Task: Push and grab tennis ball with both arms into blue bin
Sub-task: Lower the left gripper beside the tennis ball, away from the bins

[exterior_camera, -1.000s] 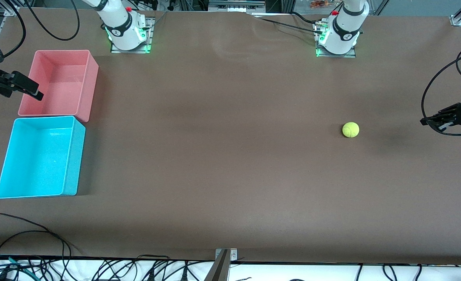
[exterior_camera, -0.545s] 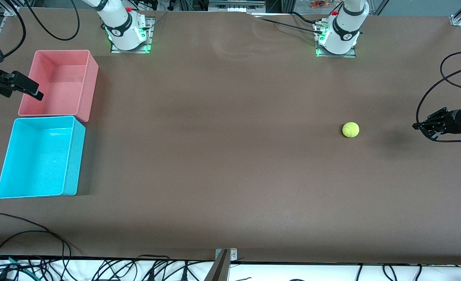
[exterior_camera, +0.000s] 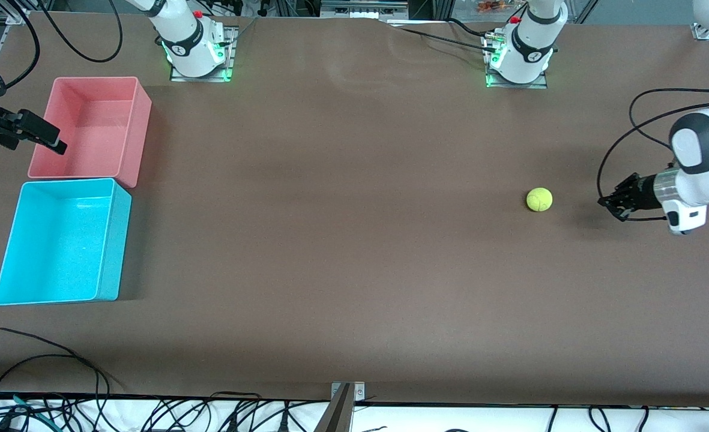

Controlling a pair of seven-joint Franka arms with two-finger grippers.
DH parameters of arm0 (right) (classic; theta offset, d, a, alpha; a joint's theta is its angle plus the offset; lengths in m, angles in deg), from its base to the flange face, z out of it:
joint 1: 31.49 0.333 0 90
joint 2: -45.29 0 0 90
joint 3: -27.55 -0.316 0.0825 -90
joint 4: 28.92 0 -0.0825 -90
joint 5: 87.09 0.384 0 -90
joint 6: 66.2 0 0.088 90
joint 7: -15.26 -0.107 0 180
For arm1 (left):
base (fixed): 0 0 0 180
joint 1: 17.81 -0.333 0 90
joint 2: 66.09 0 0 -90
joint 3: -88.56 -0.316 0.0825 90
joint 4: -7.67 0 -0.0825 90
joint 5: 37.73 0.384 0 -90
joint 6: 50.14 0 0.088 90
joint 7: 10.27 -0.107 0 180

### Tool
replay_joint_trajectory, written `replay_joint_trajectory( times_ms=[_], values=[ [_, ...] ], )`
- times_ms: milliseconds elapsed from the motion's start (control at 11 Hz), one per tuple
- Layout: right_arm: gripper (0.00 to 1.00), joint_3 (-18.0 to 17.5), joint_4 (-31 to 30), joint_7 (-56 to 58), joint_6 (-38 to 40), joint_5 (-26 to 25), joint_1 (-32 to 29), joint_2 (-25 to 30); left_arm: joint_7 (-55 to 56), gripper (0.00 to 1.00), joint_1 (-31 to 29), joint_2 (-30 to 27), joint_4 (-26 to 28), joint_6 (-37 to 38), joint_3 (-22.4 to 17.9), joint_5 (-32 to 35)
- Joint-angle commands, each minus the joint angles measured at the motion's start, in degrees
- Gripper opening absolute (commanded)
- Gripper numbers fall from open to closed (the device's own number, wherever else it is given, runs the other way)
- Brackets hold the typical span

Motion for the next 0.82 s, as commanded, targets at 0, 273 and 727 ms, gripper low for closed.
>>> replay_joint_trajectory(
  times_ms=[0,273,727],
  values=[
    [1.00,0.15,1.16,0.17,1.07,0.36,0.12,-0.34,6.94,0.00,-0.14,-2.96,8.46,-8.44,1.23,1.59],
    [1.00,0.15,1.16,0.08,1.07,0.36,0.12,-0.34,11.07,0.00,-0.05,-2.35,13.13,-17.33,1.51,1.59],
    [1.00,0.15,1.16,0.08,1.07,0.36,0.12,-0.34,15.56,0.00,0.30,-0.51,16.56,-23.66,3.88,0.89]
  ],
)
